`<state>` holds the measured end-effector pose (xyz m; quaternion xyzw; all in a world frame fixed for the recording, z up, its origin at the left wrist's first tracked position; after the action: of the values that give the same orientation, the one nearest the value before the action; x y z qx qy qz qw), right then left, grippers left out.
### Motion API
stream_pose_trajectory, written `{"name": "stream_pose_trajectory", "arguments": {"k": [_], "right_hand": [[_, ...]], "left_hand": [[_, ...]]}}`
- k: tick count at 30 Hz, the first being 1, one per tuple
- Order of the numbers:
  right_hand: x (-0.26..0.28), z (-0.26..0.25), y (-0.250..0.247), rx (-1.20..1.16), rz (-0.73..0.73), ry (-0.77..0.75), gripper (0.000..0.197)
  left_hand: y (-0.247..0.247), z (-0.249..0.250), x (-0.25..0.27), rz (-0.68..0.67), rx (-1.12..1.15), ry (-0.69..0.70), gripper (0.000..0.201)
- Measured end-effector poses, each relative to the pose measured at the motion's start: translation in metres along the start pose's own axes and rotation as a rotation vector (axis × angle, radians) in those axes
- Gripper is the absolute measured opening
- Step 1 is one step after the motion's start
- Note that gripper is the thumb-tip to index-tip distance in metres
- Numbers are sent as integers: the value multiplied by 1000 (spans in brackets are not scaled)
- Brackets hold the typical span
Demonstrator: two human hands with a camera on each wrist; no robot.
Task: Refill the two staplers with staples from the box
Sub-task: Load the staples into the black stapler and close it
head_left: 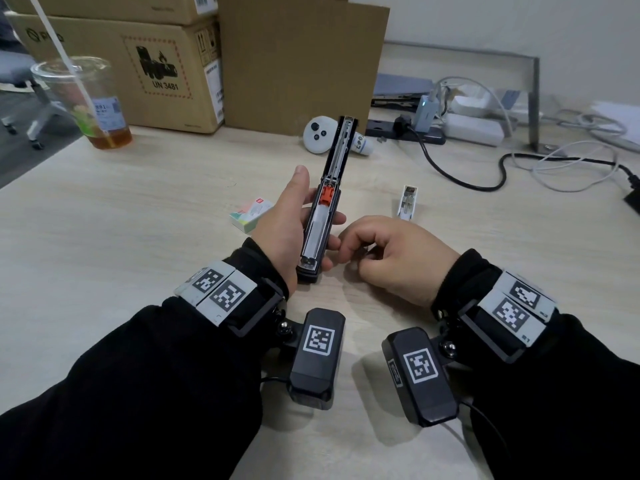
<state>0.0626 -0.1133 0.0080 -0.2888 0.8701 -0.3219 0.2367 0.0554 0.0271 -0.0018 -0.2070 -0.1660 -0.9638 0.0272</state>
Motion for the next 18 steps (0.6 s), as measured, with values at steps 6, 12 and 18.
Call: {"name": "stream_pose_trajectory", "arguments": {"k": [6,12,18], "right_hand": [[1,6,-9,-18,176,65,35],[-1,8,-17,251,151,94,9],[-2,7,-10,298,38,158,12]], "left_hand": [[-1,-2,-2,1,7,-22,59],[0,-3,-2,10,-6,-18,58],[-1,-3,-3,14,-21,-14,59]]}}
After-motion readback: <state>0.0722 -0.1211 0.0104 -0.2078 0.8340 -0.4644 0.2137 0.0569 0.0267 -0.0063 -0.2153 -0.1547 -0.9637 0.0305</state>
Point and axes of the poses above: each hand's wrist, its own x-axis away from the middle knuckle, its own y-axis out of the palm, z = x × y, the point moved 5 cm from there along -x, towards the middle knuckle, and after that the axes turned 11 degrees about -y, right-handed, at the moved point
